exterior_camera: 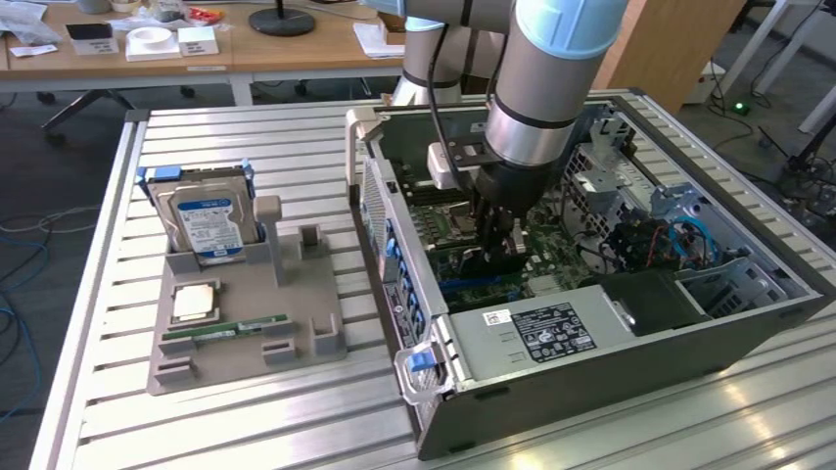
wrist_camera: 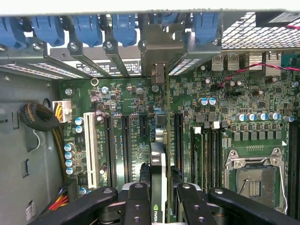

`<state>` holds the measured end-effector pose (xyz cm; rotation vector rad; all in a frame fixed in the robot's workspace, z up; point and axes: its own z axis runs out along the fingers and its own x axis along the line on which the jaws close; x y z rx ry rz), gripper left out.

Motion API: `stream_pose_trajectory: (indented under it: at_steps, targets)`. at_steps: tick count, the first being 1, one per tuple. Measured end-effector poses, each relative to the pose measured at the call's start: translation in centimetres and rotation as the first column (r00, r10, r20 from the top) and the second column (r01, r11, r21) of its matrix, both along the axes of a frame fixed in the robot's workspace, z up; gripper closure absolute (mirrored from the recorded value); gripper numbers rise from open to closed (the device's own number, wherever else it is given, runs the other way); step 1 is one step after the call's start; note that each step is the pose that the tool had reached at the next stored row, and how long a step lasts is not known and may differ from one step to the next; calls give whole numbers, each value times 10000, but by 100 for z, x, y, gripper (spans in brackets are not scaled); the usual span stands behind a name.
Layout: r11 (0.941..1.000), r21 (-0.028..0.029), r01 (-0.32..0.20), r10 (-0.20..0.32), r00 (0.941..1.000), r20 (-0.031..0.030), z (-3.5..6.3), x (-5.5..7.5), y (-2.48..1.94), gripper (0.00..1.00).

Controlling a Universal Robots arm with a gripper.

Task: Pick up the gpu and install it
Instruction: 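Insert the gpu into the slot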

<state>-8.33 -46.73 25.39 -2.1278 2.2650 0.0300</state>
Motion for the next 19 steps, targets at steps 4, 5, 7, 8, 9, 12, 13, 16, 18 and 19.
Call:
stream_pose_trajectory:
  at_steps: [4, 5, 7, 8, 9, 12, 13, 16, 18, 19]
  targets:
    - [10000, 1, -5, 5, 10000, -1, -4, 0, 0, 73]
    - [10000, 1, -5, 5, 10000, 0, -4, 0, 0, 73]
    - [10000, 1, -17, 17, 10000, 0, -4, 0, 0, 73]
    - [10000, 0, -29, 29, 10000, 0, -4, 0, 0, 73]
    - [10000, -2, -40, 40, 10000, 0, -4, 0, 0, 73]
    - [10000, -5, -59, 59, 10000, -1, -4, 0, 0, 73]
    - [10000, -5, -69, 69, 10000, 0, -4, 0, 0, 73]
    - [10000, -5, -78, 78, 10000, 0, -4, 0, 1, 73]
    - [10000, -2, -78, 78, 10000, -1, -4, 0, 1, 73]
    - [10000, 13, -79, 79, 10000, 3, -7, 0, 1, 73]
